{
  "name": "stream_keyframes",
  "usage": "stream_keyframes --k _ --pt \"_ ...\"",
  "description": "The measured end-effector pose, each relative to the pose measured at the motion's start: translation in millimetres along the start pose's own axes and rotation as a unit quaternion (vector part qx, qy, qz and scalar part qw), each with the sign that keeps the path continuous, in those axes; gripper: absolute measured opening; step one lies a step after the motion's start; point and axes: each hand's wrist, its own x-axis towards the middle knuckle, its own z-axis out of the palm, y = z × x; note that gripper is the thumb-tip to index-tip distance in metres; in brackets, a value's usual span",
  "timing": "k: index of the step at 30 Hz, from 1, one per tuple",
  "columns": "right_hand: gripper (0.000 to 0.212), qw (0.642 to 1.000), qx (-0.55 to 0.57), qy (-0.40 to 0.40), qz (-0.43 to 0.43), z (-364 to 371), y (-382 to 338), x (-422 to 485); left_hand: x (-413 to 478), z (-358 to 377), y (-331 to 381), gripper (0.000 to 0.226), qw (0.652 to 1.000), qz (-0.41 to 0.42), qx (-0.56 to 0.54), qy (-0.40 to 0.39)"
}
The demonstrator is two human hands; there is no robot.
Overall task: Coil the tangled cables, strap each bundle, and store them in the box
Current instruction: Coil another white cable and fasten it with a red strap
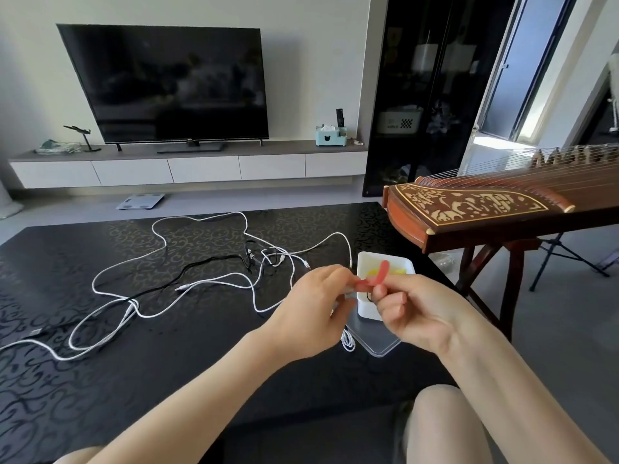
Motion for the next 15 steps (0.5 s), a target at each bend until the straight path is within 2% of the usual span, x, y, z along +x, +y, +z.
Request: stream_keyframes --k 3,5,6,7,8,9,10,11,12,15 --pt "0.018 0.997 0.053 -0.049 0.032 0 -1 0 -2 3 -5 0.011 0.998 -0.056 -0.023 0.007" --pt "0.02 0.997 0.02 -0.074 -0.027 -4 -7 -6 -3 5 -5 0.011 0.981 -0.162 -0.108 -0.012" --pt "0.017 0.992 -0.034 -0.07 -0.097 -9 -12 -9 -3 5 -4 0.012 0.957 -0.224 -0.18 -0.027" --pt "0.014 0.973 -0.119 -0.048 -0.192 -14 -17 -11 -3 4 -4 0.016 0.924 -0.276 -0.264 -0.036" --pt "0.019 0.929 -0.225 -0.013 -0.295 -20 -23 -12 -3 2 -4 0.02 0.886 -0.313 -0.339 -0.042" --pt "0.03 0.868 -0.323 0.023 -0.377 -24 -28 -12 -2 -1 -4 0.023 0.855 -0.334 -0.394 -0.049" --pt "0.042 0.815 -0.397 0.03 -0.42 -27 -32 -9 0 -5 -4 0.026 0.832 -0.343 -0.432 -0.06" --pt "0.049 0.786 -0.449 0.006 -0.425 -29 -34 -5 1 -9 -4 0.03 0.816 -0.344 -0.459 -0.075" --pt "0.051 0.778 -0.483 -0.036 -0.401 -30 -35 1 3 -12 -3 0.033 0.805 -0.339 -0.479 -0.091" --pt "0.04 0.81 -0.479 -0.126 -0.315 -26 -23 15 6 -17 2 0.027 0.785 -0.324 -0.514 -0.122"
